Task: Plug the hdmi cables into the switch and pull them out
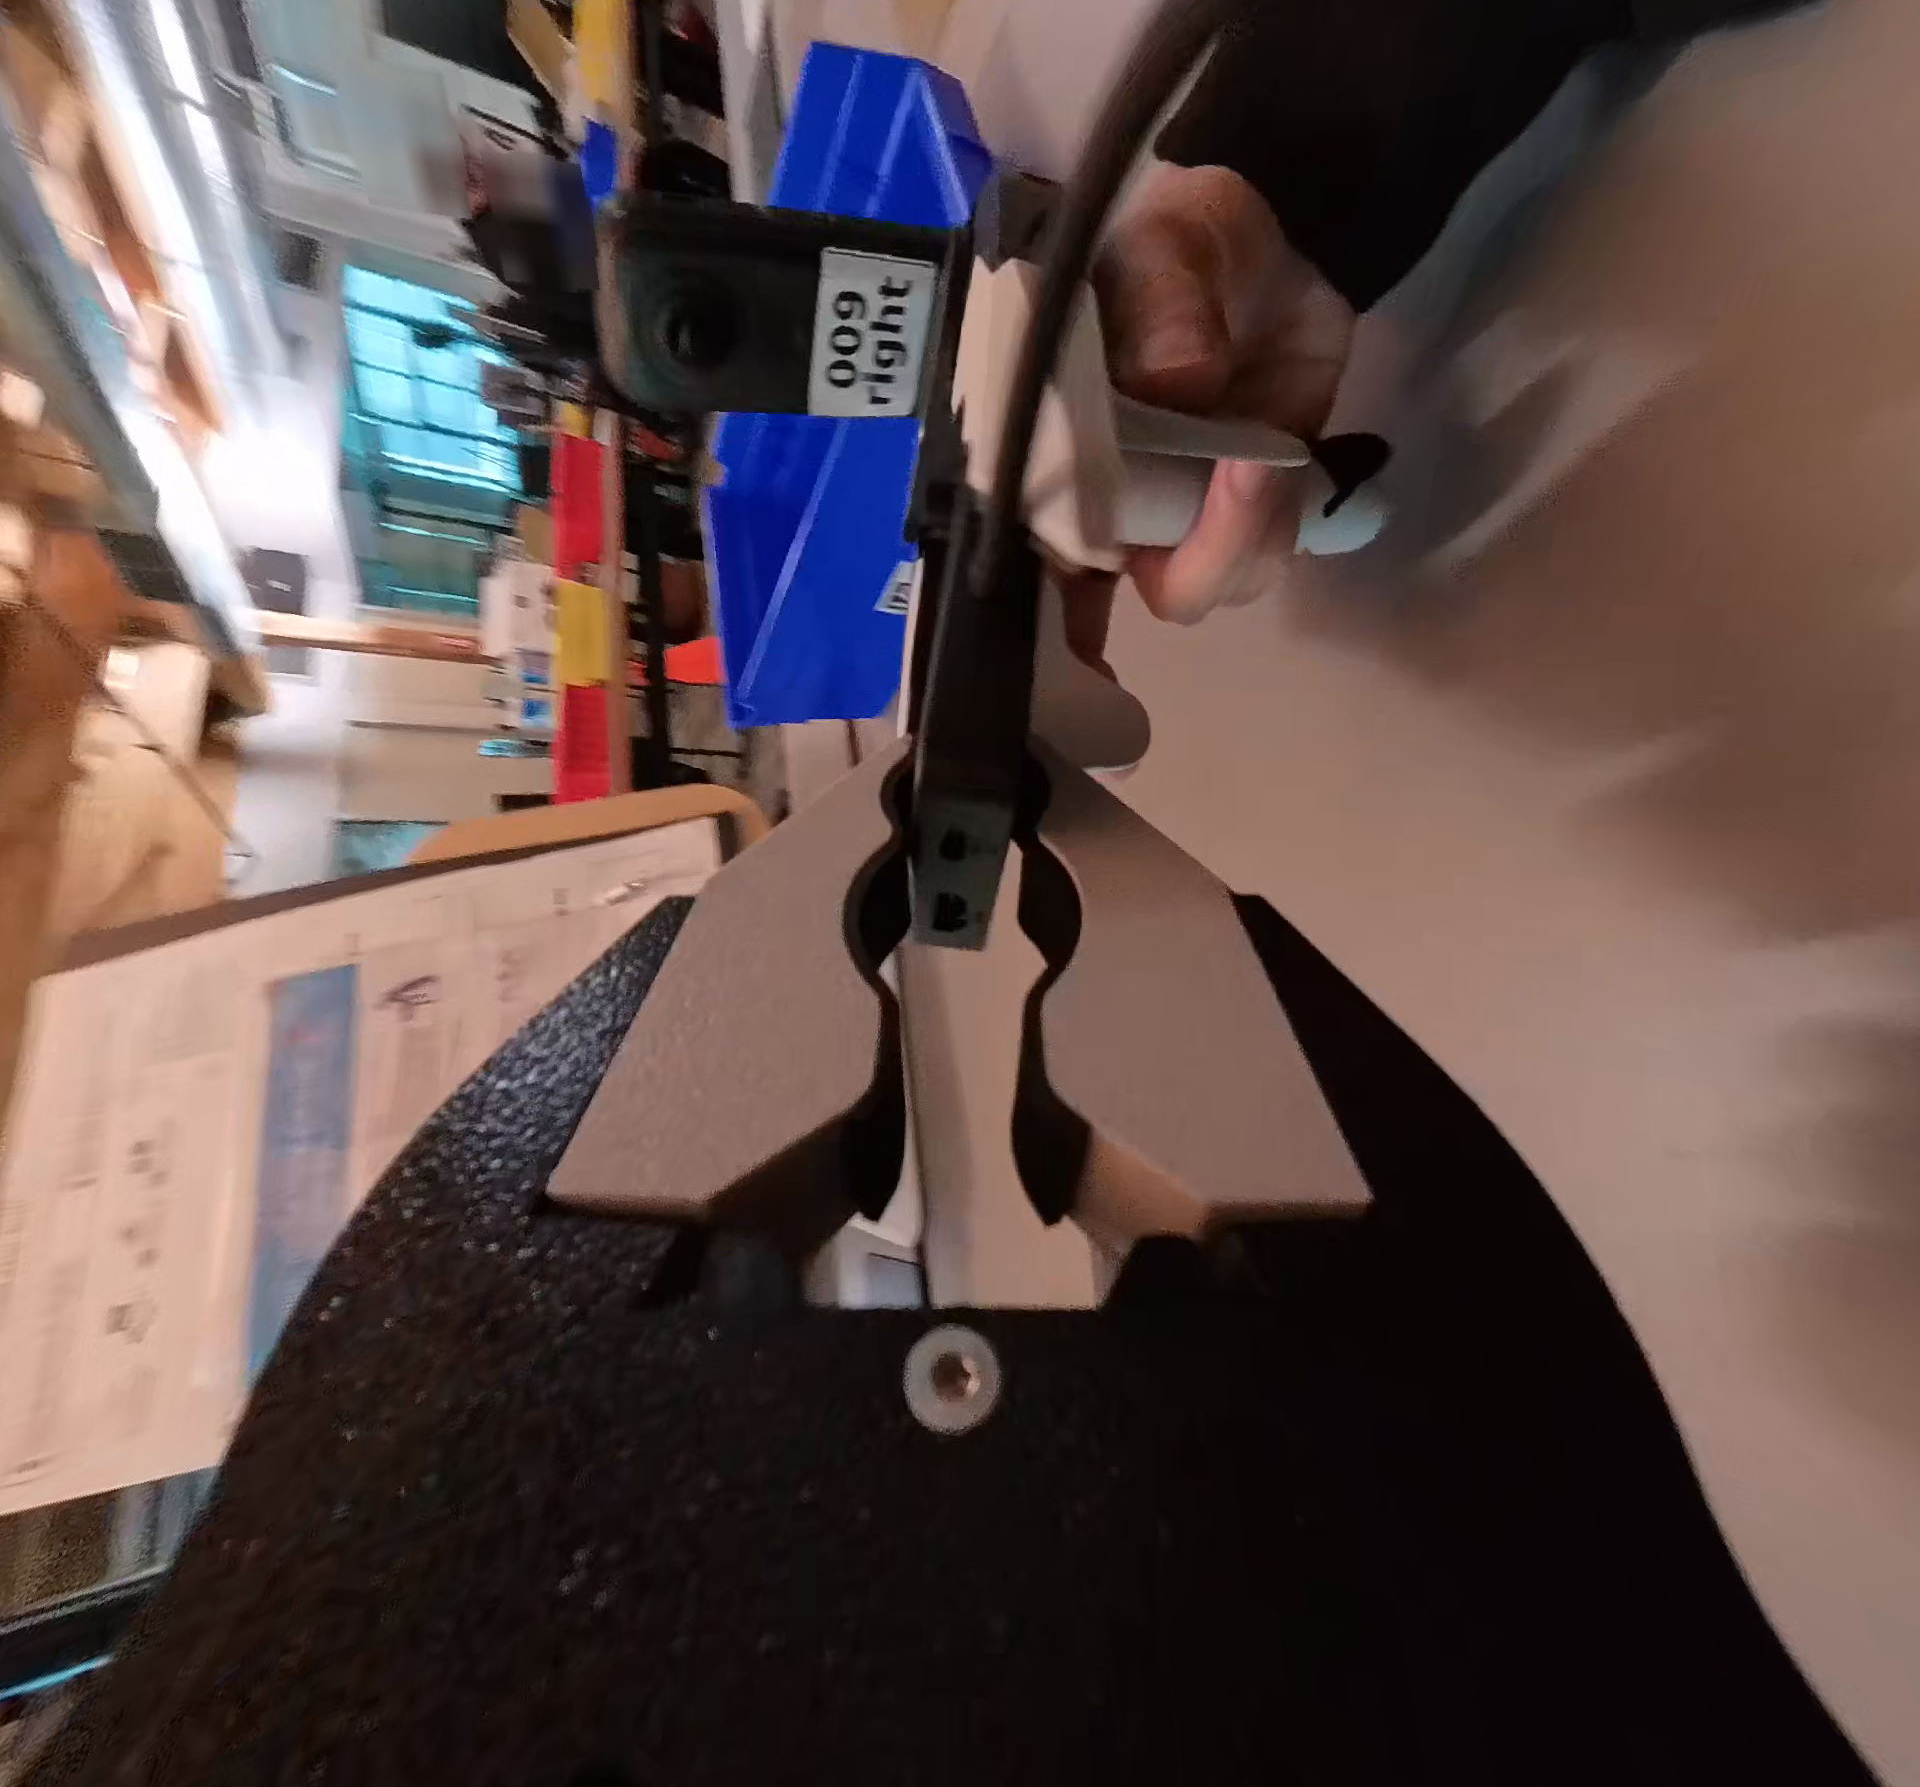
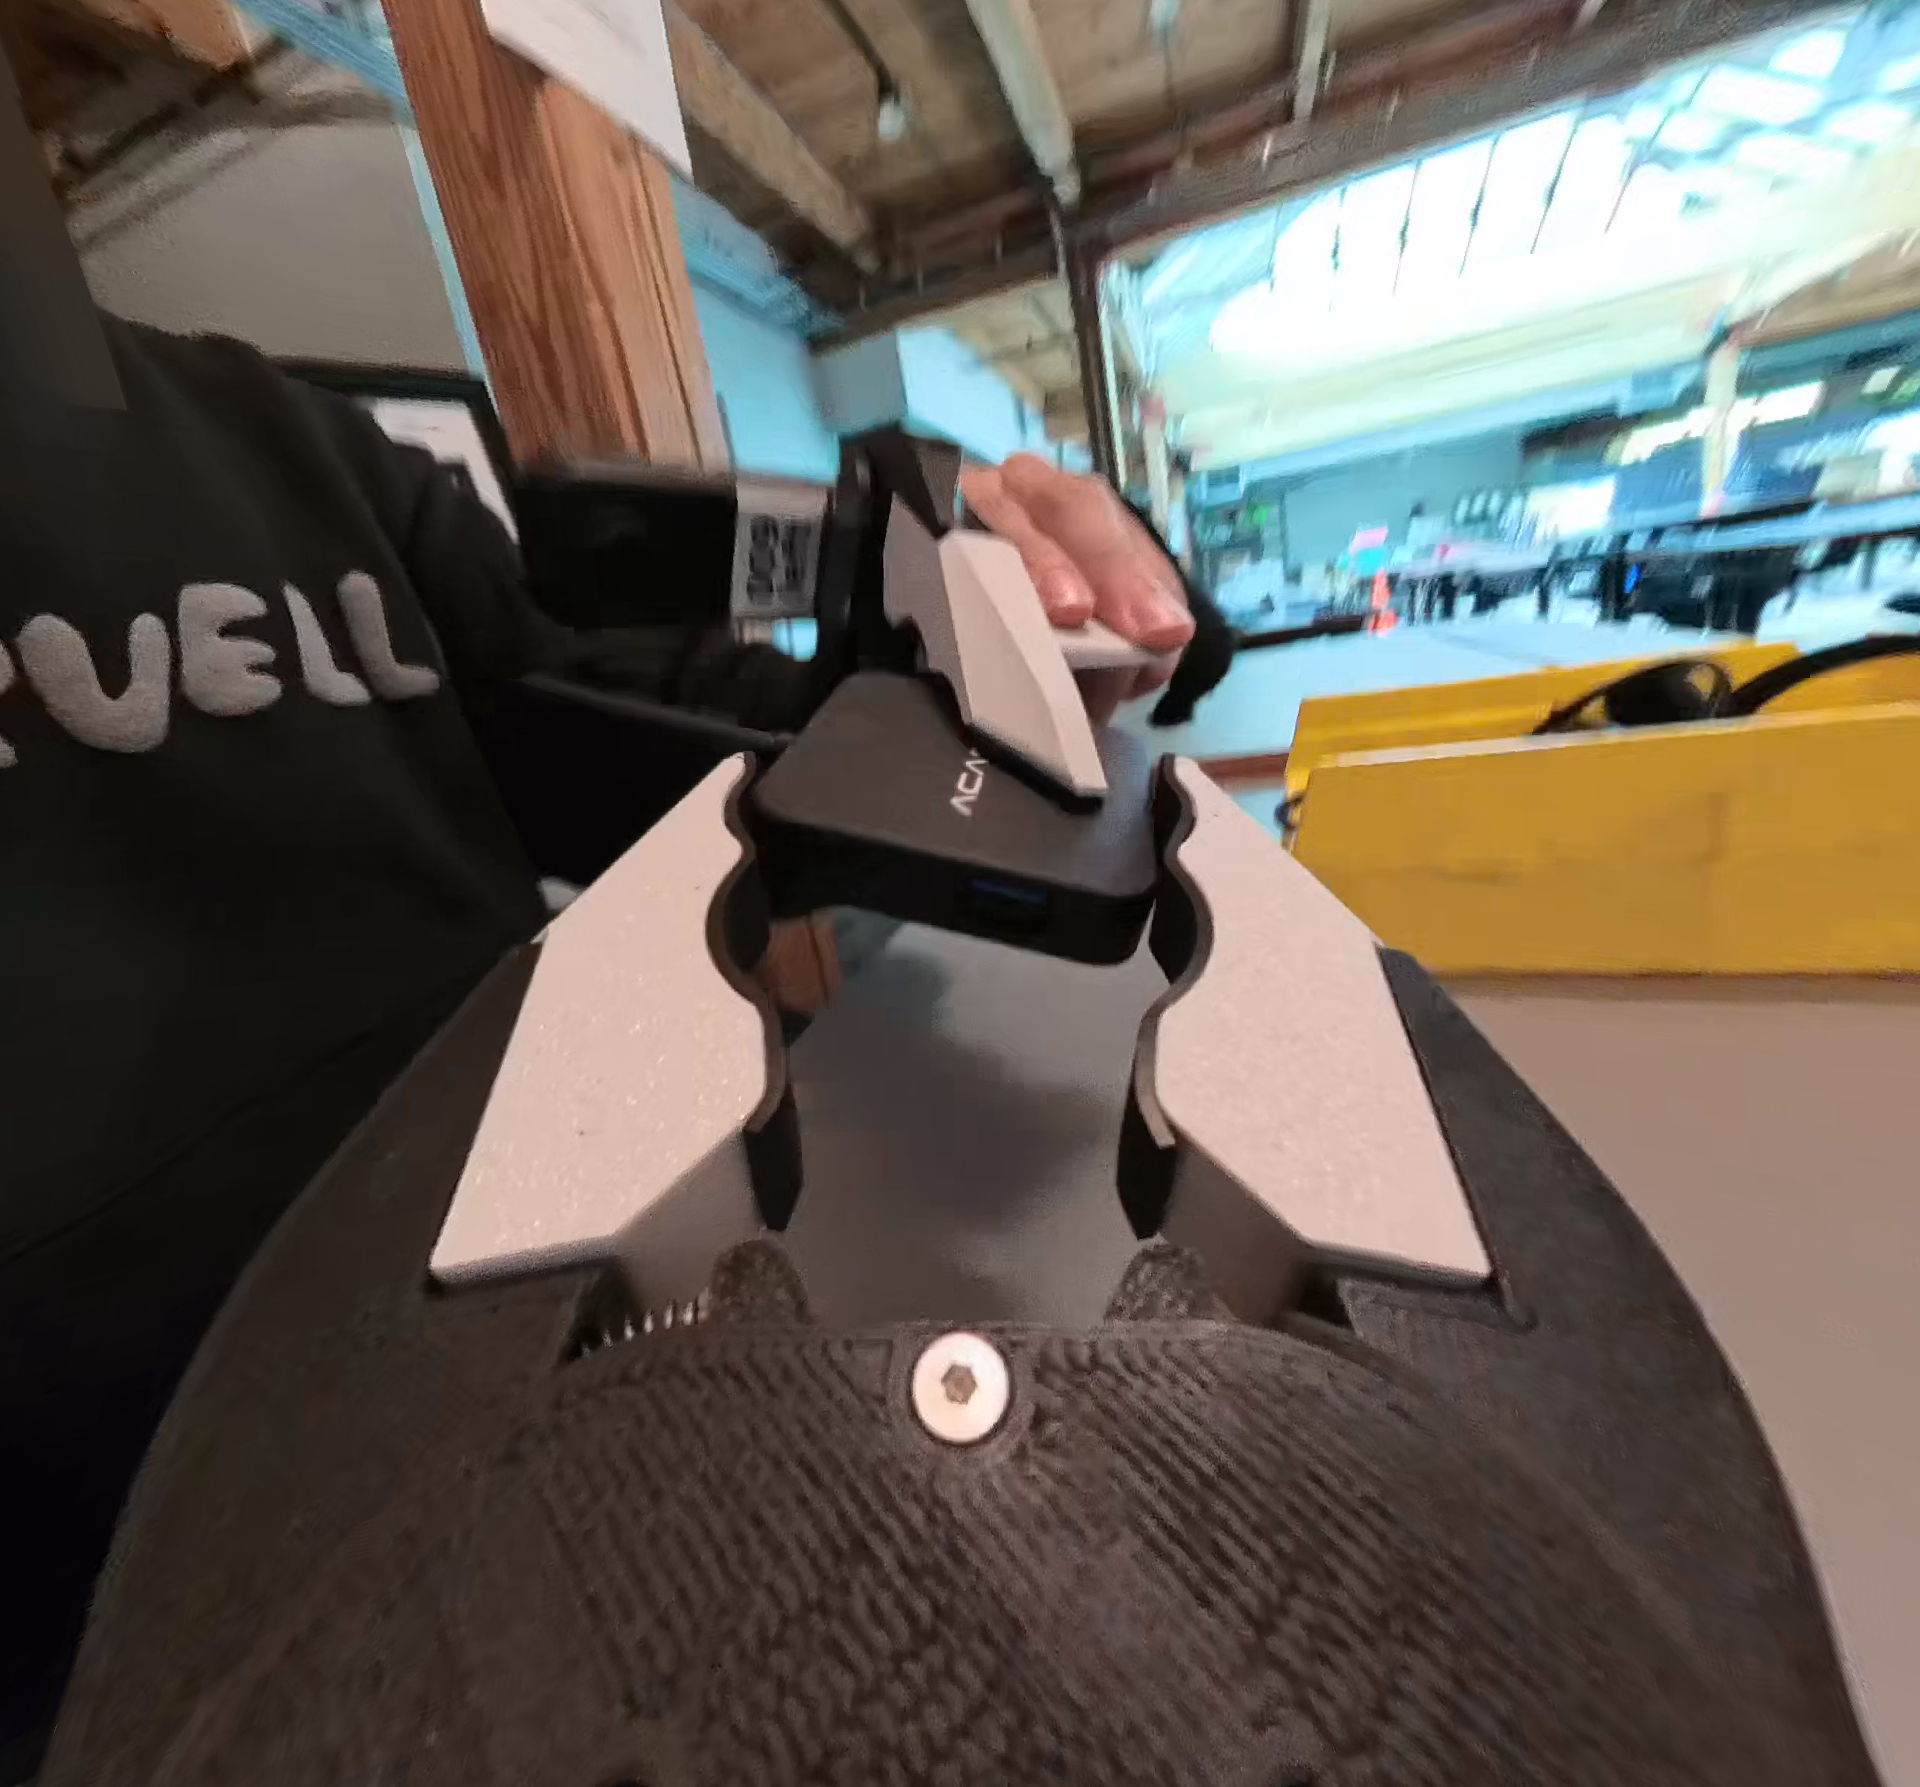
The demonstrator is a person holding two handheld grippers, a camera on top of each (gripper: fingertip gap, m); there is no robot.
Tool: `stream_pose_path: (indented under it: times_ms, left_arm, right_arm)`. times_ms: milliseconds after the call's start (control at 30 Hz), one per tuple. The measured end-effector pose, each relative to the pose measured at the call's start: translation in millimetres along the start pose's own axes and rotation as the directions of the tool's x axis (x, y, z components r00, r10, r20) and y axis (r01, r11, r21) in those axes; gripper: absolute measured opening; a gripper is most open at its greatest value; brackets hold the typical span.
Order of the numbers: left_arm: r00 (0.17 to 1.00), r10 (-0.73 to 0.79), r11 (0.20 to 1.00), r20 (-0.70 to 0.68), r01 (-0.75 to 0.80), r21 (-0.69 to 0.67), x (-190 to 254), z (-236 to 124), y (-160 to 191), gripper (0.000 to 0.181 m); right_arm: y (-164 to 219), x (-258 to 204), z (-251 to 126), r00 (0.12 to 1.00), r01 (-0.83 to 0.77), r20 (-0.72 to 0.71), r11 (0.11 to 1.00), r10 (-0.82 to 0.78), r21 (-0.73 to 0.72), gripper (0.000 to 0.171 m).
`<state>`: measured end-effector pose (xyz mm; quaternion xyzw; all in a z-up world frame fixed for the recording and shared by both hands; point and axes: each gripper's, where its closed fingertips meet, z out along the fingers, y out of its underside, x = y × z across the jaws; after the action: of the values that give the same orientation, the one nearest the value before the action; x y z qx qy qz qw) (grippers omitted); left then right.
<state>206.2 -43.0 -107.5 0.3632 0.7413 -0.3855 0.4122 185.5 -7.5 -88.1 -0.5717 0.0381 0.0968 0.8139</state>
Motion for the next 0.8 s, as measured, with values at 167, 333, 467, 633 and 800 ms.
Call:
stream_pose_path:
  times_ms: [167, 333, 467, 633, 800]
  left_arm:
    - [0.987, 0.067, 0.997, 0.143, -0.070, 0.017, -14, -7, -1, 0.010]
    - [0.982, 0.116, 0.993, 0.151, -0.117, -0.006, -17, -12, 6, 0.010]
    - [0.970, 0.216, 0.976, 0.114, -0.214, -0.022, -10, -8, 3, 0.010]
    - [0.963, 0.260, 0.966, 0.073, -0.260, -0.007, -7, -6, 3, 0.010]
    - [0.957, 0.283, 0.959, 0.057, -0.284, 0.010, -4, -7, -1, 0.010]
  right_arm:
    - [-12, 1, -2, 0.999, 0.043, -0.032, 0.994, -0.040, 0.096, 0.076]
    - [-23, 7, -10, 0.997, 0.036, -0.068, 0.988, -0.025, 0.153, 0.077]
    - [-11, 2, -3, 0.999, 0.024, -0.037, 0.997, -0.021, 0.080, 0.073]
    - [-7, 3, -2, 0.997, 0.057, -0.056, 0.997, -0.054, 0.050, 0.072]
    - [-6, -1, -3, 0.996, 0.088, -0.039, 0.995, -0.086, 0.037, 0.071]
